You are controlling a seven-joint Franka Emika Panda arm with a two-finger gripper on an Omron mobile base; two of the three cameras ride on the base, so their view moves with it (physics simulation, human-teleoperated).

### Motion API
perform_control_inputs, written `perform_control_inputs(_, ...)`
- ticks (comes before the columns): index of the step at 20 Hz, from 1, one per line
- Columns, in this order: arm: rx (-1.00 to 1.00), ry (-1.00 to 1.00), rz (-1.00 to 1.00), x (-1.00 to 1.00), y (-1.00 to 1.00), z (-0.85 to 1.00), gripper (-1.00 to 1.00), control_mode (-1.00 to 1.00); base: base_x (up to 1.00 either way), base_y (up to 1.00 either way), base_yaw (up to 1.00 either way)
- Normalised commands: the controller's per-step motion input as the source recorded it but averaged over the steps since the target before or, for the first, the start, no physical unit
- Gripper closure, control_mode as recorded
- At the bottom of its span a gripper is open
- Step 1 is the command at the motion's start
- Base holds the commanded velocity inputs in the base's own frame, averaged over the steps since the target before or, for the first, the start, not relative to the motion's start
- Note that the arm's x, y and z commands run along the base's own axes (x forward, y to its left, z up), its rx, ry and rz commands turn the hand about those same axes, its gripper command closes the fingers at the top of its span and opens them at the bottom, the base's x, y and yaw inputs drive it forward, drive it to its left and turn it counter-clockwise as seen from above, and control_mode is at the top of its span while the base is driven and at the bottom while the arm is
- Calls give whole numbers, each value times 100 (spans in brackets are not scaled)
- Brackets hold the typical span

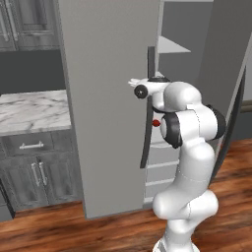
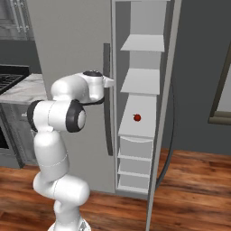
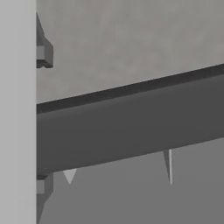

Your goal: Pick up the frozen steak from the freezer, place it on any shelf in the fridge, and close the fridge and freezer doors when done.

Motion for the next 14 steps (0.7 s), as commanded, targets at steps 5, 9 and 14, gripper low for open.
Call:
perform_control_inputs(5, 0, 7, 4, 61, -25, 0, -100, -100, 0, 0, 0)
perform_control_inputs(9, 1, 5, 6, 46, -26, 0, -100, -100, 0, 0, 0)
perform_control_inputs(14, 3, 1, 6, 5, -11, 5, -100, -100, 0, 0, 0)
